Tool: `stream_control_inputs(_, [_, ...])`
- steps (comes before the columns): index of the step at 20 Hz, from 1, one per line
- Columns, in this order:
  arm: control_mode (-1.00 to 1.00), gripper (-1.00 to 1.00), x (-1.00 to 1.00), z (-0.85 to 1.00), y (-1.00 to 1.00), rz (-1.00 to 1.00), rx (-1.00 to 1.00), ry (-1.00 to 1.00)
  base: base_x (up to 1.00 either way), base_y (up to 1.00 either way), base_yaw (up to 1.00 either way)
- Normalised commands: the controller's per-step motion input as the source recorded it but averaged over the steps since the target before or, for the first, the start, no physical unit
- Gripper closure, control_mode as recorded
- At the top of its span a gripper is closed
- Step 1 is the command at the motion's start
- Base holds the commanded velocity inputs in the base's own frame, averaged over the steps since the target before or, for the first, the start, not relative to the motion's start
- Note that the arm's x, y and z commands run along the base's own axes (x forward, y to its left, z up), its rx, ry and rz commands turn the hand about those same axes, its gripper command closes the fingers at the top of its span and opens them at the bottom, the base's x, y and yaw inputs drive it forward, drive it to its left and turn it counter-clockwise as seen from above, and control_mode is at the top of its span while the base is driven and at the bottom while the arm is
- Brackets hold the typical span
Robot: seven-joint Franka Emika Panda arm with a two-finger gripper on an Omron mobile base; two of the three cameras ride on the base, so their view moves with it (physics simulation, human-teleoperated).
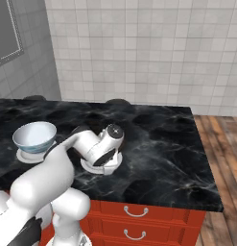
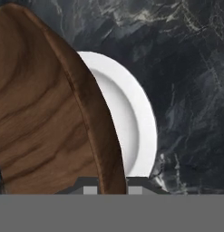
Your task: Move the bowls from the cabinet to the plates on the dining table.
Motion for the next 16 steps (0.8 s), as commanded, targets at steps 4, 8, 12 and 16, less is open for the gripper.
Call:
stream_control_inputs(4, [-1.0, 1.0, 0.08, -0.31, 0.0, 0.0, 0.0, 0.0, 0.0, 0.0, 0.0])
stream_control_inputs(8, [-1.0, 1.0, 0.08, -0.25, 0.0, 0.0, 0.0, 0.0, 0.0, 0.0, 0.0])
stream_control_inputs(12, [-1.0, 1.0, 0.01, -0.09, 0.0, 0.0, 0.0, 0.0, 0.0, 0.0, 0.0])
stream_control_inputs(16, [-1.0, -1.0, 0.0, 0.0, 0.0, 0.0, 0.0, 0.0, 0.0, 0.0, 0.0])
